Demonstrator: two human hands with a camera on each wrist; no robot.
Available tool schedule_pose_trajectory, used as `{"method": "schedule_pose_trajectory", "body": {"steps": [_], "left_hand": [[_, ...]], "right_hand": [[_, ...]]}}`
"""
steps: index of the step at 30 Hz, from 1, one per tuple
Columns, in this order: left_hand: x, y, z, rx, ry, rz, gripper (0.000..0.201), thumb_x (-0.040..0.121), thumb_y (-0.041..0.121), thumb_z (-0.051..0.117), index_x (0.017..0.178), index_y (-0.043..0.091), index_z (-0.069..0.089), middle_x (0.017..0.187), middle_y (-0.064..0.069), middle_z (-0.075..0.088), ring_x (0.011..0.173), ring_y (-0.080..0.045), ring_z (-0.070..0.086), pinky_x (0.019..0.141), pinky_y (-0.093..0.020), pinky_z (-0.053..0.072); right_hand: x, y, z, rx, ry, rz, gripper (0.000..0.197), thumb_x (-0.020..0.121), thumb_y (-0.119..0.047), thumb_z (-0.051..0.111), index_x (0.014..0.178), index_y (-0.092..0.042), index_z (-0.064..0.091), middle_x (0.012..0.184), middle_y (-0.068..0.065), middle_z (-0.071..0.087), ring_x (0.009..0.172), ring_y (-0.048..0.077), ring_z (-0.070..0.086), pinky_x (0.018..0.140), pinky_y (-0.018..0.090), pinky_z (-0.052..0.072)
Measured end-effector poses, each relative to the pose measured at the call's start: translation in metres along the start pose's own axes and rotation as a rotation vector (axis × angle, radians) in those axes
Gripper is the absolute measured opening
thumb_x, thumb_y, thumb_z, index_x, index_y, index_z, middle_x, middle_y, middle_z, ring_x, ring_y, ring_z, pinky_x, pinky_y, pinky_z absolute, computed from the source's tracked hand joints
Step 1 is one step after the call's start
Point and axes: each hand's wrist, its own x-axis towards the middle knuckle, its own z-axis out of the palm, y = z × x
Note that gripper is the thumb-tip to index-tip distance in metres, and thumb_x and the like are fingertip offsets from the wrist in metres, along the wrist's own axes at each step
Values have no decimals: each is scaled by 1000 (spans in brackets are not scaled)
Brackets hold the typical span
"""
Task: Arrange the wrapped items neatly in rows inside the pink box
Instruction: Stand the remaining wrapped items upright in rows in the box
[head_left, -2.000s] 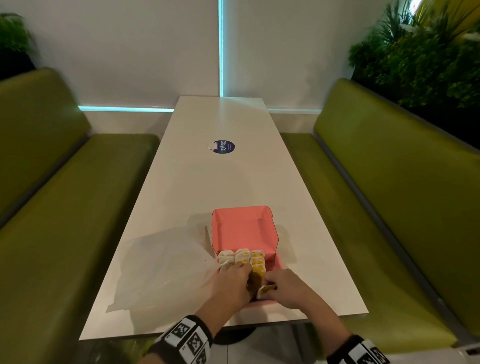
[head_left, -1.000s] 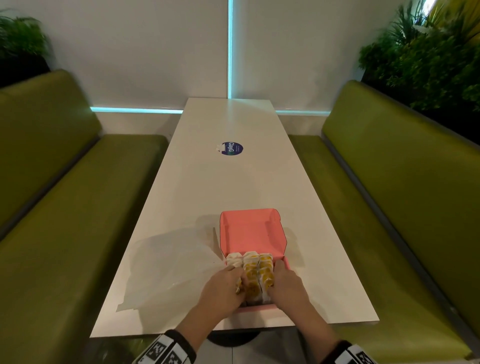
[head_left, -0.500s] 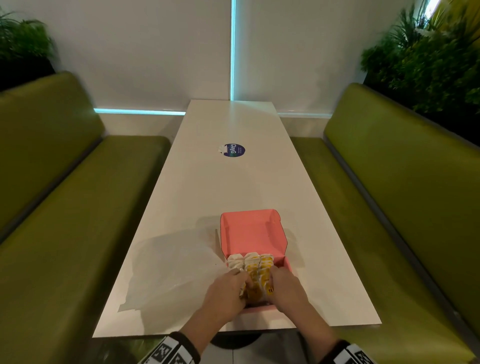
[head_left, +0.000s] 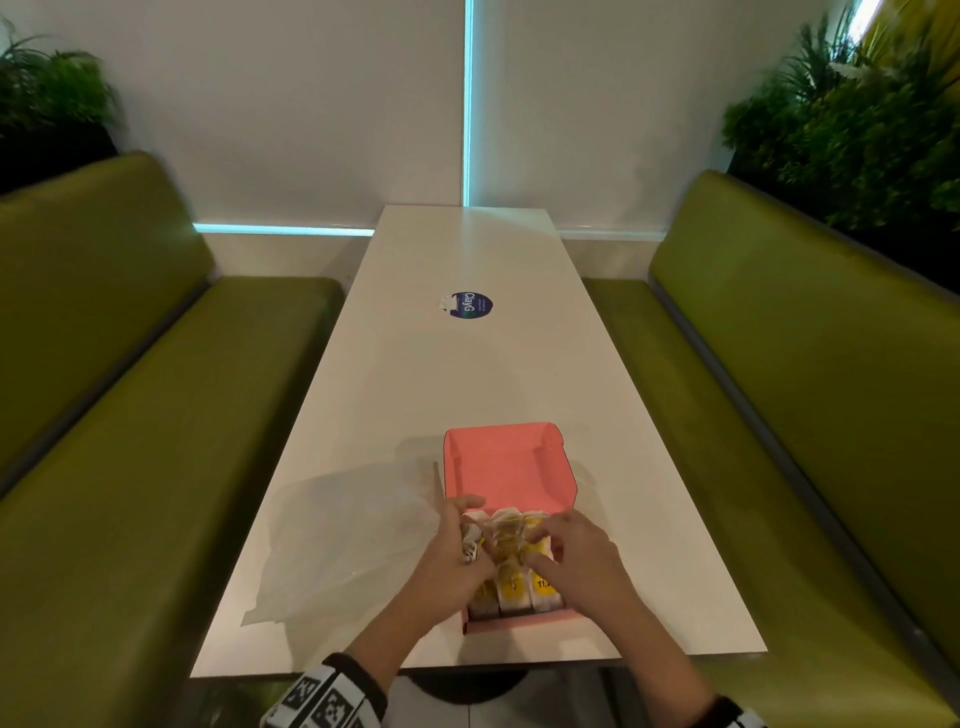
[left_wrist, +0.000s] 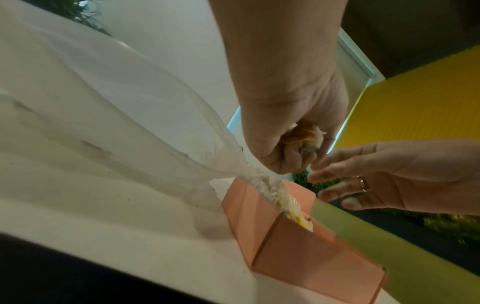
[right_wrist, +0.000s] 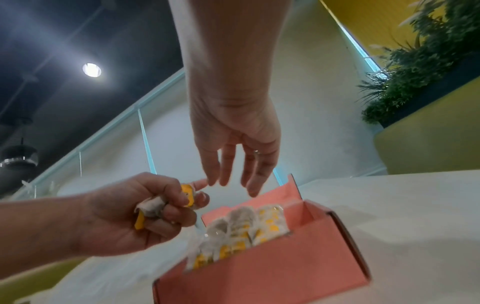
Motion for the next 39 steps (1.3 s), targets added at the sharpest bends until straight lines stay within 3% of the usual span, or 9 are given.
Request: {"method": "schedule_pose_trajectory", "body": {"steps": [5,10,15,21,27,31,36,37,39], "left_hand": [[-6,15,-5,-222,-159,-16,77,80,-16,49,129,37,22,113,-7,46,82,-11,55,62,-21,49],[-8,18,-6,-376,-230,-59,85,65,-9,51,129,41,27,90,-9,46,53,-7,48,49,-22,37],[-8,16,-10,-445,-235,-54,64,72,4,65,127,28,41,80,-4,55,53,-13,47,48,-23,37],[-8,16,-9,-389,51,39,16,90,9,58,105,11,61,79,2,62,47,-4,44,46,-16,37],[-5,18,-9,-217,90,113,5,86,11,65,86,10,70,73,0,67,52,3,51,52,-11,39],[-2,10,-11,-85,53,137,6,83,17,70,87,21,73,83,6,65,70,-1,57,65,-16,44],[1,10,-15,-51,255,109,31,85,19,68,112,31,60,103,13,63,90,2,58,69,-11,46],[1,10,-15,-64,281,104,30,87,17,65,112,31,59,103,11,63,84,0,58,65,-12,46],[1,10,-16,-111,300,113,25,90,15,61,109,31,60,100,10,63,71,-2,54,62,-16,42]], "right_hand": [[-1,-22,-12,284,-67,-259,39,81,-16,69,114,-37,62,114,-16,49,99,-13,46,77,-1,33],[1,-27,-8,310,-6,-277,14,78,-10,70,87,-21,73,113,-8,58,96,-11,51,73,1,35],[0,-30,-12,444,86,-241,25,78,-9,70,70,-29,59,93,-5,65,86,-1,58,68,8,42],[2,-28,-15,557,115,-120,12,83,-14,68,76,-18,59,74,-5,68,69,0,60,65,15,44],[0,-30,-28,503,-7,-137,43,79,-21,72,110,-38,49,115,-22,52,100,3,53,75,17,44],[1,-31,-40,341,-81,-208,22,79,-13,71,77,-31,60,91,-9,61,82,4,57,75,19,47],[7,-28,-37,319,496,-112,31,75,-14,76,61,-32,55,83,-10,58,79,9,56,70,20,43],[7,-27,-39,298,462,-110,28,74,-12,76,62,-29,59,82,-8,59,78,10,57,70,23,44],[4,-28,-42,331,83,-160,22,72,-8,78,64,-24,65,80,-7,62,73,7,59,68,20,46]]}}
